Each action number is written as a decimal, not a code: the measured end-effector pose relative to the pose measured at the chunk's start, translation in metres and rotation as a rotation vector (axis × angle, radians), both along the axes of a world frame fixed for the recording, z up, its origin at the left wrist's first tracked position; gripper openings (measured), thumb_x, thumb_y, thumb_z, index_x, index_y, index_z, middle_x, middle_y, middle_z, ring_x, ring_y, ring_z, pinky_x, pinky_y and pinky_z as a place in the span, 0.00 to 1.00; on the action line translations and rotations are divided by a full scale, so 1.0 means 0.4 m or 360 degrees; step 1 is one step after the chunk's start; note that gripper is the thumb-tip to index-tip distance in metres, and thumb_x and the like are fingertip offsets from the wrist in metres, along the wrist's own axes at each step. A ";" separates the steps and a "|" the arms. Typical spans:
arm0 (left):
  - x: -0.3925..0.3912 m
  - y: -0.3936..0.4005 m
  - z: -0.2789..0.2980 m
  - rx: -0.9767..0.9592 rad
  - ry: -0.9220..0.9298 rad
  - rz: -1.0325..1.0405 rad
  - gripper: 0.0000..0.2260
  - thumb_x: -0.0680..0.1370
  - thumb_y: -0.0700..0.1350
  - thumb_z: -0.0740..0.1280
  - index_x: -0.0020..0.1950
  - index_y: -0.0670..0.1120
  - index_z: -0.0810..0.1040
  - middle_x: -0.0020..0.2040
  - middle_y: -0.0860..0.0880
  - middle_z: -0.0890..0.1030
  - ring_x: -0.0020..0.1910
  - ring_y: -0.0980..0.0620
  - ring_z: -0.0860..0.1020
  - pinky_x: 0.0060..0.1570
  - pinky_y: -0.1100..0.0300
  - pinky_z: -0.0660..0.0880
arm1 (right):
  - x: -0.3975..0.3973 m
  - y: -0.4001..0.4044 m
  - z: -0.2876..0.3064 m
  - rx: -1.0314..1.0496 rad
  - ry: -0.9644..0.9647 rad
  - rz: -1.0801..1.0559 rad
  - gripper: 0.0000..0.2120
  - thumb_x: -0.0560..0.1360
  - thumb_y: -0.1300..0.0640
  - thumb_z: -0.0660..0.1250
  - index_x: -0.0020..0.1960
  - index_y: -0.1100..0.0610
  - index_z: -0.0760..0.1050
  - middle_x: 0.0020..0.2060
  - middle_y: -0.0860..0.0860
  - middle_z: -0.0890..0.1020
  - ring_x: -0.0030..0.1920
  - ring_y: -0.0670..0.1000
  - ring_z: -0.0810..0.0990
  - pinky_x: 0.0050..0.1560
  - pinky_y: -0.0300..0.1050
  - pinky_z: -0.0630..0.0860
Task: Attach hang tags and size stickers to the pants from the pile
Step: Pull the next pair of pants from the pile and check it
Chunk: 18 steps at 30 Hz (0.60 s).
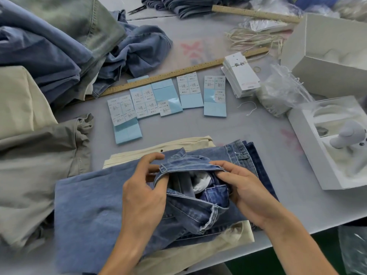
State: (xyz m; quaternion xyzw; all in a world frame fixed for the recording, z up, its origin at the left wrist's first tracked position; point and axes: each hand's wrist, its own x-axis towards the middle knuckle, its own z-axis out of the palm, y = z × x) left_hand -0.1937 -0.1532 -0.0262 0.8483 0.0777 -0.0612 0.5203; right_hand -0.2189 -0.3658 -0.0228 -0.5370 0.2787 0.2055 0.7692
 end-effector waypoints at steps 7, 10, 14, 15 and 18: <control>0.042 -0.032 0.019 -0.0536 0.0216 0.0164 0.19 0.79 0.33 0.64 0.50 0.57 0.83 0.49 0.54 0.85 0.47 0.53 0.82 0.46 0.57 0.76 | 0.006 0.016 0.014 -0.0226 -0.0146 0.0199 0.16 0.82 0.62 0.62 0.51 0.46 0.86 0.48 0.55 0.87 0.49 0.52 0.86 0.47 0.44 0.83; 0.040 -0.022 0.026 -0.0616 0.0211 0.0340 0.07 0.75 0.53 0.71 0.52 0.61 0.78 0.49 0.53 0.83 0.46 0.51 0.82 0.42 0.50 0.78 | -0.005 -0.023 0.022 -0.0703 -0.0440 0.0506 0.09 0.76 0.47 0.72 0.56 0.40 0.80 0.50 0.46 0.83 0.51 0.53 0.82 0.56 0.45 0.80; -0.025 -0.024 0.034 -0.0431 0.0183 0.0145 0.22 0.69 0.72 0.66 0.57 0.64 0.68 0.37 0.52 0.82 0.32 0.47 0.79 0.30 0.45 0.78 | -0.017 -0.061 0.041 -0.0936 -0.0441 0.1159 0.14 0.74 0.42 0.73 0.49 0.51 0.80 0.41 0.51 0.82 0.42 0.55 0.81 0.45 0.53 0.77; -0.049 -0.033 0.031 -0.0384 0.0256 0.0083 0.24 0.67 0.75 0.67 0.56 0.66 0.65 0.33 0.54 0.81 0.28 0.51 0.78 0.28 0.52 0.76 | -0.017 -0.056 0.041 -0.1027 -0.0512 0.1141 0.12 0.76 0.44 0.72 0.47 0.52 0.79 0.39 0.51 0.82 0.41 0.55 0.80 0.44 0.55 0.77; -0.112 -0.070 0.025 -0.0354 0.0577 -0.0026 0.26 0.61 0.75 0.68 0.49 0.66 0.63 0.31 0.56 0.83 0.25 0.57 0.78 0.29 0.59 0.72 | -0.024 -0.024 0.037 -0.1309 -0.0782 0.0952 0.13 0.78 0.46 0.70 0.40 0.48 0.70 0.34 0.46 0.77 0.32 0.47 0.73 0.34 0.42 0.70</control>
